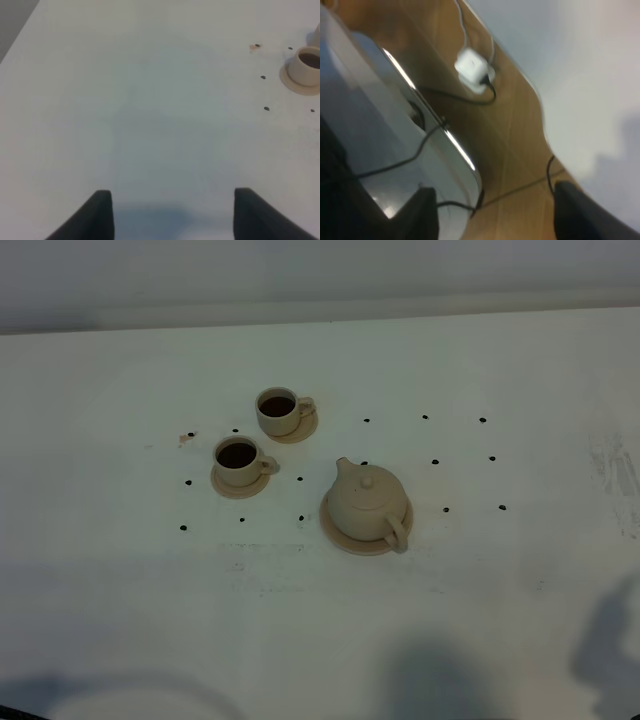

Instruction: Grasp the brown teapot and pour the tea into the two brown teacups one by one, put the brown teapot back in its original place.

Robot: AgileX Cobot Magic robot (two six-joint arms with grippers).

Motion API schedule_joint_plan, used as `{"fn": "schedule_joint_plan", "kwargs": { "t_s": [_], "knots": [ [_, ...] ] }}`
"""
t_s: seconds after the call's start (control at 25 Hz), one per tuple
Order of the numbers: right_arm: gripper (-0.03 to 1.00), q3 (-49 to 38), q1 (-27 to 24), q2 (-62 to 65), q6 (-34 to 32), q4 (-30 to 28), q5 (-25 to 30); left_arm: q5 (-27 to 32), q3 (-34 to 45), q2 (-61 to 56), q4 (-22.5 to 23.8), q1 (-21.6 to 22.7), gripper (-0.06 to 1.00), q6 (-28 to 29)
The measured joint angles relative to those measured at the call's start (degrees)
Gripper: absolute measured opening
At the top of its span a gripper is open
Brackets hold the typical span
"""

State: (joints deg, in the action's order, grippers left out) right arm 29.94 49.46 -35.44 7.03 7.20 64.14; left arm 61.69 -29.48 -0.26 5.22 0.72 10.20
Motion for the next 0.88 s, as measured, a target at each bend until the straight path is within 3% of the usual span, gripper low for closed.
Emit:
{"fn": "schedule_joint_plan", "kwargs": {
  "t_s": [0.36,0.88],
  "knots": [
    [0.49,0.0,-1.0,6.2,0.5,0.0,0.0,0.0,0.0,0.0,0.0,0.0,0.5,0.0],
    [0.49,-0.1,-25.1,16.3,0.1,-0.1,0.0,0.0,0.0,0.0,0.0,0.0,0.5,0.0]
  ]
}}
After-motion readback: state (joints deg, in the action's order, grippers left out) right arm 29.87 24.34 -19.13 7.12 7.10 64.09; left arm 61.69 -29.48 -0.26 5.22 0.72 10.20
